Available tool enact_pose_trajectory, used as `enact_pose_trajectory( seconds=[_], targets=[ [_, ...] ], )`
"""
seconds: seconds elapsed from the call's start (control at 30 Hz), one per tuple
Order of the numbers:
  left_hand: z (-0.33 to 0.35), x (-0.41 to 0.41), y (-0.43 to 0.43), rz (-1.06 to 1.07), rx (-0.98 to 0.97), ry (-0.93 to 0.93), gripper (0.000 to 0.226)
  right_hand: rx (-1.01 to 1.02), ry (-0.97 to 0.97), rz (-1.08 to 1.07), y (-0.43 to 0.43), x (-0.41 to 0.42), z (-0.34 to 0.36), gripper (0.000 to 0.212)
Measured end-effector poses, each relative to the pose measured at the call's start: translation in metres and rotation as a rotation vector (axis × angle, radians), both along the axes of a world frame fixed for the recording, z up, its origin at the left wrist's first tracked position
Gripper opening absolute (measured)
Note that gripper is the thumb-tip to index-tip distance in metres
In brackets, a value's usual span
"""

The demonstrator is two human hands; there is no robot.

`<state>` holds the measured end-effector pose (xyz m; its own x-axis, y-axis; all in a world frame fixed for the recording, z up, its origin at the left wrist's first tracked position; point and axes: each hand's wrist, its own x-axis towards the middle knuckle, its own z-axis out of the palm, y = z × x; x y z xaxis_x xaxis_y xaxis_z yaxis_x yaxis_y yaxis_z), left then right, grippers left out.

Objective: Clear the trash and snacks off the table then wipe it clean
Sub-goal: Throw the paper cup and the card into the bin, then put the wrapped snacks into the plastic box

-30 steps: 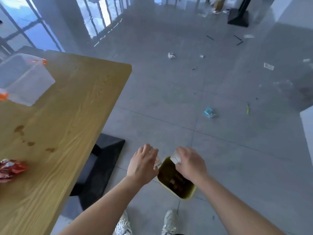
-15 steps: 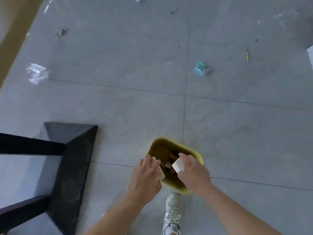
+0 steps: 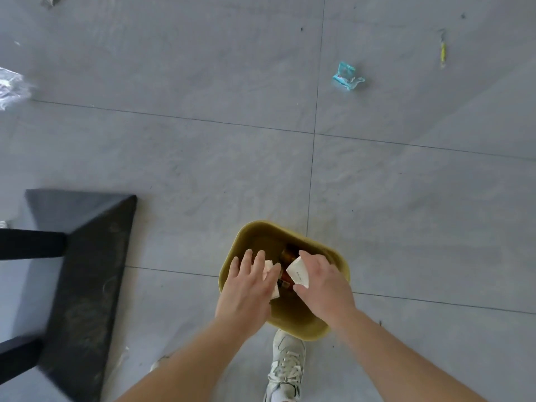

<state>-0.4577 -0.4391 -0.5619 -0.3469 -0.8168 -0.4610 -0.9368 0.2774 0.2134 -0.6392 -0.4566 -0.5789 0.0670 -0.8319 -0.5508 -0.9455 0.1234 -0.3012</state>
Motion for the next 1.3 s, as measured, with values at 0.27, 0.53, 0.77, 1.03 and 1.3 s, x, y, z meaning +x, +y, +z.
enact_pose_trajectory(
  seconds=[0.27, 0.53, 0.77, 1.03, 1.3],
  targets=[
    [-0.013, 0.003, -0.002, -0.054, -0.007, -0.072, 0.090, -0.049, 0.011, 0.076, -0.006, -0.003, -0.006, 0.074],
    [-0.001, 0.012, 0.000, -0.032, -0.019, -0.076, 0.090, -0.057, 0.044, 0.105, -0.004, 0.001, 0.003, 0.075],
    [0.073, 0.034, 0.002, 0.038, -0.069, -0.072, 0.088, -0.085, 0.071, 0.142, -0.002, 0.015, 0.072, 0.075],
    [0.204, 0.069, 0.018, 0.211, -0.123, -0.091, 0.085, -0.153, 0.055, 0.230, -0.009, 0.049, 0.214, 0.069],
    [0.315, 0.097, 0.041, 0.331, -0.229, -0.069, 0.085, -0.262, 0.053, 0.340, -0.011, 0.083, 0.333, 0.068]
  ],
)
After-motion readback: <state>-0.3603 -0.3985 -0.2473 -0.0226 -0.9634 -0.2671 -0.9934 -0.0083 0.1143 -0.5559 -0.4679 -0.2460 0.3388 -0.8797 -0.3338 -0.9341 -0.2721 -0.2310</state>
